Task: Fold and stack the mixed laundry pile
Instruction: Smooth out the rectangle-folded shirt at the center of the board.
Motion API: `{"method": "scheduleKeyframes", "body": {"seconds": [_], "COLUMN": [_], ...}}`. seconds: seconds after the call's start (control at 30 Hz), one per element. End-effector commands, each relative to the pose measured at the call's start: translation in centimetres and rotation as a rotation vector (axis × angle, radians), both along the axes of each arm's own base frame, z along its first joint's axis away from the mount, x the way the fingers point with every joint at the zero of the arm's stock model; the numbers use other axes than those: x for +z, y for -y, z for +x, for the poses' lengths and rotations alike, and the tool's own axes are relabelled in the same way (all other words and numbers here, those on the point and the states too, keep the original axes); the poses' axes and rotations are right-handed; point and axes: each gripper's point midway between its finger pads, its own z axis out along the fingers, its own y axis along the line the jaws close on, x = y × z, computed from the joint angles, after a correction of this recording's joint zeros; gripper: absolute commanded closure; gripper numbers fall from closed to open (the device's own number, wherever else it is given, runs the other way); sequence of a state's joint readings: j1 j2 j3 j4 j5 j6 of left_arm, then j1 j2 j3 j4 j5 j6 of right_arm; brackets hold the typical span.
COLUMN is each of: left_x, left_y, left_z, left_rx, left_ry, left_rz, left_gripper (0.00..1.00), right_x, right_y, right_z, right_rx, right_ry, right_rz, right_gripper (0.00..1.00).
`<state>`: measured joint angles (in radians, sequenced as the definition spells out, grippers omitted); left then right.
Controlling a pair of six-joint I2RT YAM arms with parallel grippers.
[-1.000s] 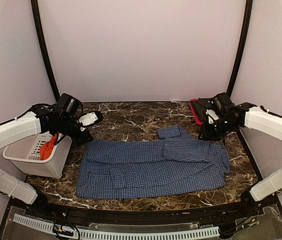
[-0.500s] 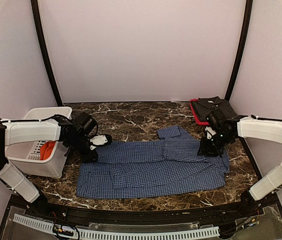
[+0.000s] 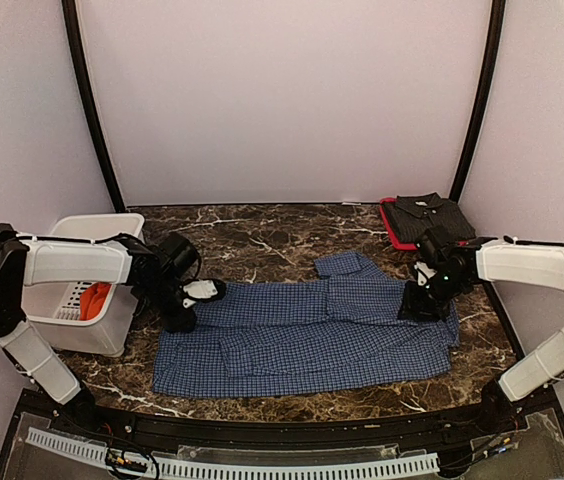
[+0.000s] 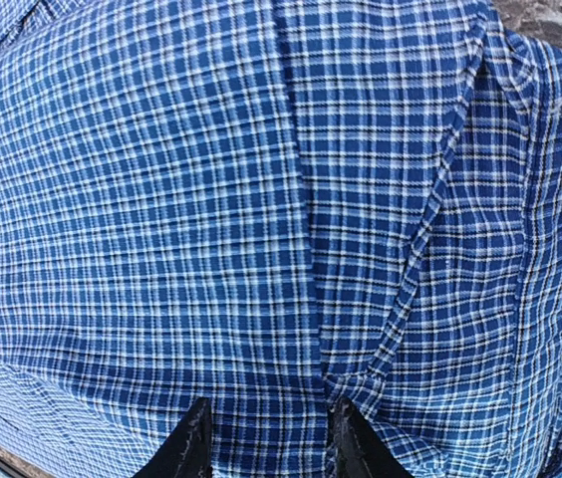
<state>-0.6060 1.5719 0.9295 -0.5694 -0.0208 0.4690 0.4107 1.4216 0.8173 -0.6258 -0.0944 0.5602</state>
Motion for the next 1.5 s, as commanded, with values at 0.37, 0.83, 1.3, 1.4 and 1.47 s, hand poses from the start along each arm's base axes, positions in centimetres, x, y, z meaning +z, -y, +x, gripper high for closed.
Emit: {"method": "scheduleKeyframes", "body": {"seconds": [0.37, 0.83, 1.3, 1.4, 1.47], "left_x": [-1.6, -0.9, -1.5, -1.6, -1.7], "left_y": [-0.3, 0.0, -0.1, 0.0, -0.1], "left_z": [-0.4, 0.3, 0.5, 0.4, 0.3], "left_rx": [-0.037, -0.039, -0.038, -0.038, -0.038], "left_ry": [-0.032, 0.013, 0.014, 0.009, 0.003], "left_rz": [0.081, 0.064, 0.073, 0.072, 0.073], "left_gripper": [0.69, 0.72, 0.73, 0.76, 0.79], "right_x": [-0.5, 1.9, -2.0, -2.0, -1.8], "right_y": [0.6, 5.3, 3.8, 3.6, 3.5], "right_z": [0.5, 8.4, 9.0, 9.1, 8.8], "right_rx": [-0.046, -0.138, -0.103, -0.104, -0.106], "right_ry": [-0.003, 0.126, 0.055, 0.051, 0.048], "right_rz": [0.036, 0.056, 0.123, 0.134, 0.139], "right_gripper": [0.59, 0.72, 0.84, 0.85, 0.81]}}
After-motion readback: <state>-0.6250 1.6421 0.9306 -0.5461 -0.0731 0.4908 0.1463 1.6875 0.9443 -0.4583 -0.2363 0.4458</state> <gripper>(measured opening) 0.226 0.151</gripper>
